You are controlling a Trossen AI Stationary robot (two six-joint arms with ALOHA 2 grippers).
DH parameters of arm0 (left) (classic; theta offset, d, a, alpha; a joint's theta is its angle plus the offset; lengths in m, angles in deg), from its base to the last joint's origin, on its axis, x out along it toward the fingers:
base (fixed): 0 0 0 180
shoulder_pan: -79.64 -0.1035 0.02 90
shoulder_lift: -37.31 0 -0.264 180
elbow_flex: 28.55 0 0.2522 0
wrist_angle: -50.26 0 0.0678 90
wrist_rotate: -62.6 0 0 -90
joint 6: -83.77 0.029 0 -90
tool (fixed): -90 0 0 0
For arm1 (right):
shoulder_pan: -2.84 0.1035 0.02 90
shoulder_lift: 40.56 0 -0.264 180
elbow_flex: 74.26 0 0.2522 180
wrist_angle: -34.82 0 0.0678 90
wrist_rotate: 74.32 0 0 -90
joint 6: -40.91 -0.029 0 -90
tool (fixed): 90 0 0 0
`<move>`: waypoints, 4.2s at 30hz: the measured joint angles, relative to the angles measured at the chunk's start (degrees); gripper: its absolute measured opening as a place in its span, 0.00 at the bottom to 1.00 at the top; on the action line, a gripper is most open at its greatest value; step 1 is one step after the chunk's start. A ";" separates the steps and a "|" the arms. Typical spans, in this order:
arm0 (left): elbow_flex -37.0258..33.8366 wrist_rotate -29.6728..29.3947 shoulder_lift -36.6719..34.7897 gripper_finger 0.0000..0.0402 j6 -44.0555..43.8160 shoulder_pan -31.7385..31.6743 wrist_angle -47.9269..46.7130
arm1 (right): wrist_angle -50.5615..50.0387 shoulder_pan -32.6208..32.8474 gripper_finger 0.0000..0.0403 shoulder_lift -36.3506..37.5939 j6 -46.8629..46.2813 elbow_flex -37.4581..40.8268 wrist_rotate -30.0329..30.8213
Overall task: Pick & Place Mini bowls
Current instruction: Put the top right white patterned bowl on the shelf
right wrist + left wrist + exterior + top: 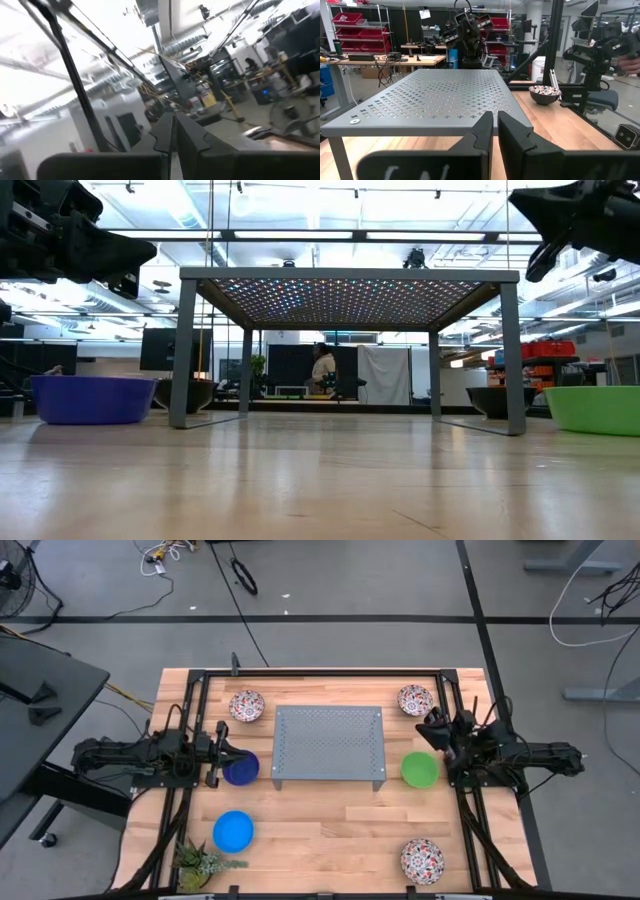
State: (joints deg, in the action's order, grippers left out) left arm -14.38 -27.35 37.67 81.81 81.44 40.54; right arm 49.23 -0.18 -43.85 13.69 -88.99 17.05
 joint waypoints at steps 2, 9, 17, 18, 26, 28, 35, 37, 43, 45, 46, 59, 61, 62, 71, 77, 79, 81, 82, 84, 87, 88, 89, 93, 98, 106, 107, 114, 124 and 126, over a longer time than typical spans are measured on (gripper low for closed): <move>0.01 0.00 0.00 0.08 0.00 0.00 0.01 | 1.26 0.00 0.07 0.00 -1.83 0.00 0.00; 0.00 0.00 -0.01 0.08 0.00 0.00 0.00 | 8.11 0.00 0.07 0.00 -5.31 0.00 0.55; 0.00 0.00 -0.01 0.08 0.00 0.00 0.00 | 15.07 0.00 0.07 0.00 -5.33 0.00 3.22; 0.00 0.00 0.00 0.08 0.00 -0.01 0.00 | 15.60 0.00 0.07 0.00 -5.37 0.00 3.69; 0.01 0.00 -0.02 0.08 -0.02 0.01 -0.01 | 15.24 0.00 0.07 0.00 -7.76 -1.58 5.45; 0.01 0.00 0.00 0.08 0.00 -0.01 0.01 | 14.12 0.00 0.07 0.00 -7.20 -2.75 5.45; 0.00 0.00 0.00 0.08 0.00 0.01 0.01 | 9.31 0.00 0.07 -0.02 -5.64 -7.62 5.43; 0.01 0.00 -0.01 0.08 0.00 0.00 -0.01 | 7.81 0.00 0.07 -0.04 -5.24 -9.29 5.42; 0.01 0.00 -0.02 0.08 0.00 -0.01 0.00 | 2.12 0.00 0.07 -2.15 -2.60 -15.29 5.31; 0.01 0.00 0.00 0.08 0.00 0.01 -0.01 | 0.04 0.00 0.07 -3.61 -1.70 -17.54 5.28; 0.01 0.00 -0.02 0.08 0.00 0.01 -0.01 | -1.24 0.00 0.07 -4.46 -1.29 -18.80 5.27; 0.01 0.00 0.00 0.08 0.00 -0.01 -0.01 | -15.89 0.00 0.07 -15.98 5.27 -36.45 5.22; 0.01 0.00 -0.02 0.08 0.00 0.00 -0.01 | -18.15 0.00 0.07 -17.53 6.26 -39.02 5.21; 0.01 0.00 -0.01 0.08 0.00 0.01 0.00 | -19.32 0.00 0.07 -18.27 6.77 -40.22 5.22; 0.00 0.00 -0.02 0.08 0.00 0.00 0.01 | -24.89 0.00 0.07 -24.60 11.24 -49.01 5.24; 0.00 0.00 0.00 0.08 -0.01 0.00 0.00 | -27.09 -0.04 0.07 -29.12 15.08 -53.79 5.27; -0.01 0.00 0.00 0.08 0.00 0.01 -0.01 | -27.49 -0.04 0.07 -30.52 16.20 -55.37 5.27; 0.01 0.00 -0.01 0.08 0.00 0.00 0.01 | -28.46 -0.04 0.07 -31.92 17.68 -57.02 5.49; -0.01 0.00 -0.02 0.08 0.00 -0.01 -0.01 | -28.90 -0.04 0.07 -32.56 18.28 -57.72 6.19; -0.01 0.00 -0.01 0.08 0.00 0.01 0.01 | -29.57 -0.04 0.07 -33.83 19.54 -58.90 8.29; 0.01 0.01 -0.01 0.08 0.00 0.00 0.00 | -29.78 -0.04 0.07 -35.23 21.72 -59.95 10.91; 0.01 0.00 -0.01 0.08 0.00 0.01 0.00 | -29.72 -0.04 0.07 -35.56 22.15 -60.15 11.58; -0.01 0.02 -0.02 0.08 0.00 -0.01 0.01 | -29.72 -0.04 0.07 -35.81 22.43 -60.19 12.18; 0.00 0.00 -0.01 0.08 0.00 0.00 0.01 | -30.05 -0.04 0.07 -36.46 25.04 -60.19 16.75; 0.01 0.00 -0.02 0.08 0.00 0.00 0.01 | -30.10 -0.04 0.07 -37.36 30.00 -60.19 23.97; 0.01 0.00 0.00 0.08 0.00 -0.01 -0.01 | -30.03 -0.04 0.07 -38.36 36.07 -60.19 34.38; 0.00 0.00 0.00 0.08 0.00 -0.01 -0.01 | -30.01 -0.04 0.07 -38.43 36.51 -60.19 35.49; 0.01 0.00 0.00 0.08 0.00 -0.01 0.00 | -28.69 -0.04 0.07 -39.20 39.87 -60.19 42.21; 0.00 0.00 -0.01 0.08 0.00 -0.01 0.01 | -39.42 -0.23 0.07 -43.60 41.71 -70.43 43.77; -0.01 0.00 -0.02 0.08 0.00 0.01 -0.01 | -44.33 -0.62 0.07 -44.61 41.68 -73.34 43.78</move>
State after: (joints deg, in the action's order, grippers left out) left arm -14.39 -27.35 37.66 81.81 81.45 40.53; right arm 4.90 -0.81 -88.46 55.37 -162.33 60.83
